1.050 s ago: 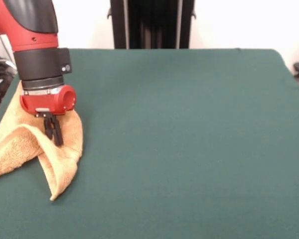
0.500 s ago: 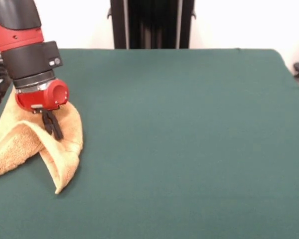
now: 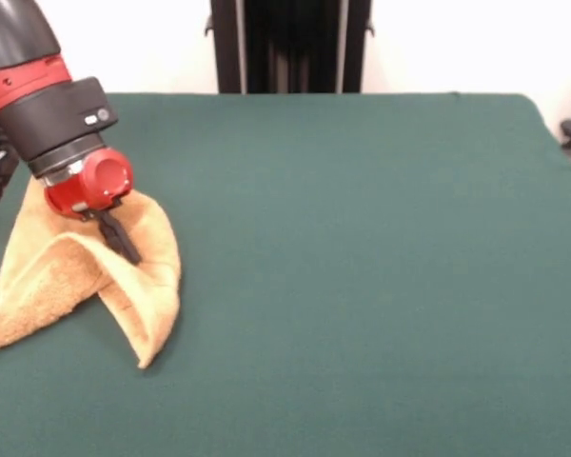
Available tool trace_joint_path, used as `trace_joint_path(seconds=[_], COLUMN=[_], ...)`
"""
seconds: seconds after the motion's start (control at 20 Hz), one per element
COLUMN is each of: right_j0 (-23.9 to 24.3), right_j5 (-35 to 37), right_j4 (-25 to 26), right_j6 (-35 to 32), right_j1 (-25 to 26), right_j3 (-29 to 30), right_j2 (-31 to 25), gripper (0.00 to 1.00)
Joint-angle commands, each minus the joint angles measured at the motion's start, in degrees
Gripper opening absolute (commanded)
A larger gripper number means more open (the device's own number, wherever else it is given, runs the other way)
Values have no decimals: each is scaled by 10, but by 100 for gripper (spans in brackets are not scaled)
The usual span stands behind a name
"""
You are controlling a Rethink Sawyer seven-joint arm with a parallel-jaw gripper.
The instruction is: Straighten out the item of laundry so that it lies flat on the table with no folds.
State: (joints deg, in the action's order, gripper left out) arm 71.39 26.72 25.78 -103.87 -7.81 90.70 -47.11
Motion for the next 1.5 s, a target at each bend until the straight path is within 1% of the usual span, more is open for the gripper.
trace_joint_path(seconds=[0.05, 0.2, 0.4, 0.5, 0.6, 0.7, 0.9, 1.0, 1.15, 1.2, 1.3, 1.35, 1.4, 1.45, 1.5], right_j0=[-36, -31, -26, -27, -27, -25, -22, -22, -30, -35, -53, -73, -96, -111, -104], right_j5=[136, 158, 211, 235, 262, 274, 284, 299, 326, 340, 383, 402, 404, 381, 310], right_j4=[-19, -32, -82, -103, -135, -153, -175, -196, -223, -223, -217, -191, -146, -92, -47], right_j6=[167, 159, 114, 106, 80, 61, 34, 21, 17, 30, 73, 127, 217, 291, 339], right_j1=[76, 85, 89, 97, 101, 98, 79, 83, 86, 91, 115, 139, 175, 194, 217], right_j3=[34, 43, 68, 69, 79, 90, 112, 120, 115, 100, 48, -14, -104, -168, -193], right_j2=[-73, -88, -110, -123, -134, -144, -162, -170, -180, -173, -140, -108, -80, -70, -80], gripper=[0, 0, 0, 0, 0, 0, 0, 0, 0, 0, 0, 0, 0, 0, 0])
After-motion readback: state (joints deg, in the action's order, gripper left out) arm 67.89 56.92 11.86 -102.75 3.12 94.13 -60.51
